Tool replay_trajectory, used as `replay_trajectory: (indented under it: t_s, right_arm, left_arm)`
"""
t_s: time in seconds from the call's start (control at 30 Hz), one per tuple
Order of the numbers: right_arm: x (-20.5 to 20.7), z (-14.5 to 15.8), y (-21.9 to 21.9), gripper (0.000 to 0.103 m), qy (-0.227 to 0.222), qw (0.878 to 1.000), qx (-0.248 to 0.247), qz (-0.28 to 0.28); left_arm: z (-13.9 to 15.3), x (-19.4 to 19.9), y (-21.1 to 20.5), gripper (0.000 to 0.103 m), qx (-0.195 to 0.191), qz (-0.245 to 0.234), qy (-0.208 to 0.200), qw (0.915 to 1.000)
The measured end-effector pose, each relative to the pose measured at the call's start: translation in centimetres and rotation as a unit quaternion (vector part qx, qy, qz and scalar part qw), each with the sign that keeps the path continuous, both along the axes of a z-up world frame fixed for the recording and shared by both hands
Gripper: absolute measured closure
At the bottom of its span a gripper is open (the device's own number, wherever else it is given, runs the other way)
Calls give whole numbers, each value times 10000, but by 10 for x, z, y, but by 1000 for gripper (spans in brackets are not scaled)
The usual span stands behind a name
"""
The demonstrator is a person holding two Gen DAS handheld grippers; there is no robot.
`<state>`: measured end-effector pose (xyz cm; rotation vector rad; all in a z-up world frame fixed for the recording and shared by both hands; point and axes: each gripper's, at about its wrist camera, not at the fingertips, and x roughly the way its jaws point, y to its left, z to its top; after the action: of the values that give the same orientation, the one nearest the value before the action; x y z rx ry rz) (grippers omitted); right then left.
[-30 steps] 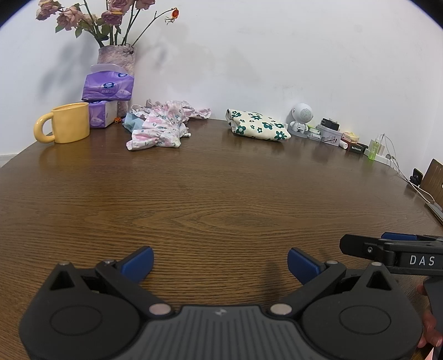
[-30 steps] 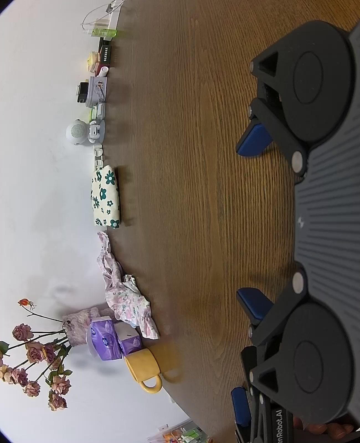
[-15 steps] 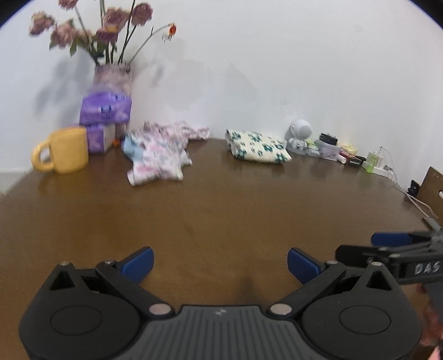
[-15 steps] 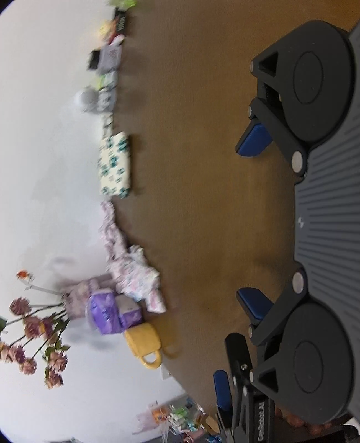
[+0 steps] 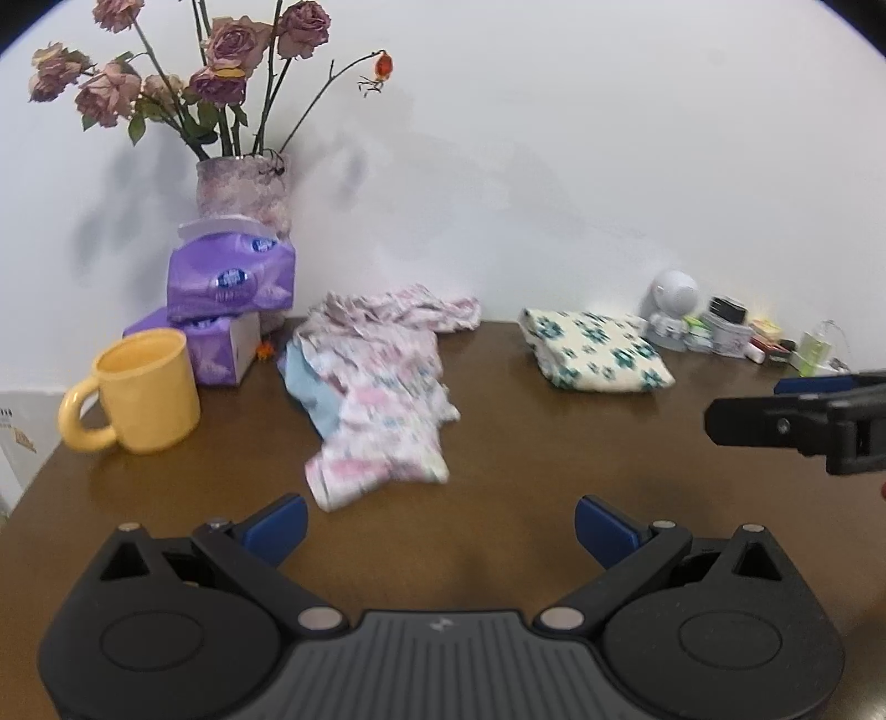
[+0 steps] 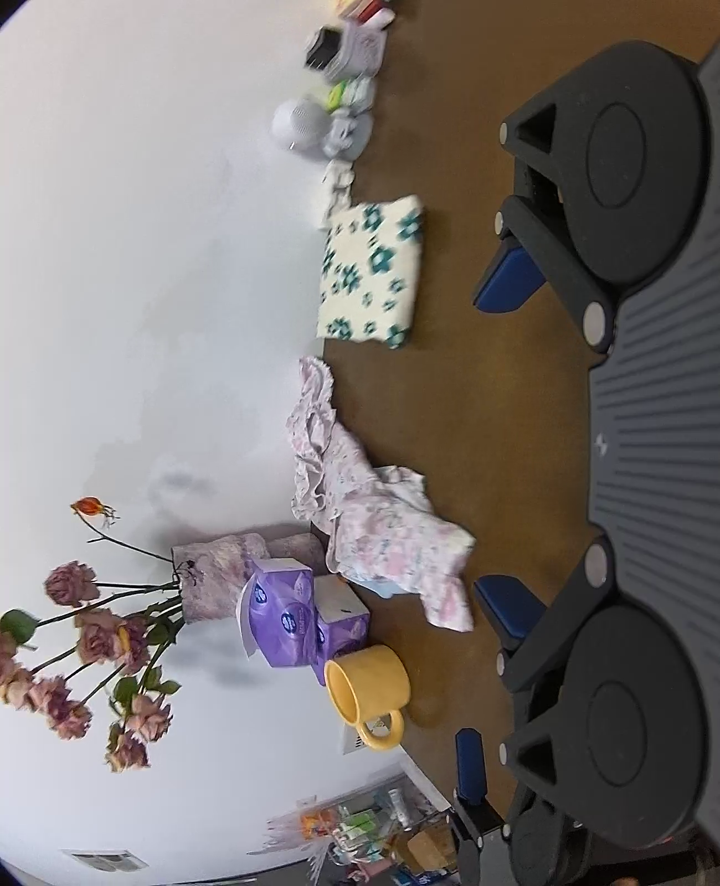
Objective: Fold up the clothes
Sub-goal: 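Move both tools to the pink floral dress and close both grippers on it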
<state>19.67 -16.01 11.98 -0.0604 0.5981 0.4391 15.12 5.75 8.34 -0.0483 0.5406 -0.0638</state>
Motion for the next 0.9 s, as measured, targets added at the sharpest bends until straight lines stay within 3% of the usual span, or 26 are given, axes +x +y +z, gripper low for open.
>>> replay_trajectory:
  t_s: [0.27,0.43,0.53,0.73,0.83,0.9]
  right_arm:
    - [99,-15,59,1,55,9992,-357,187]
    - [165,-23,83,3,227,9995,115,171]
    - [201,-34,99,13,456,9987,136,189]
    - [254,-57,136,32,734,9955,-211,558]
    - [265,-67,157,41,866,9928,-537,630]
    - [271,-75,168,59,1022,9894,-829,617]
  left_arm:
    - [-16,84,16,0,106,272,-57,9996]
    - [-30,121,22,2,267,476,-268,9981]
    - [-36,139,28,8,137,402,-184,9989]
    - [-47,156,29,20,362,131,-24,9993]
    - [-49,160,29,37,456,71,31,9989]
    - [-50,162,29,52,463,14,78,9989]
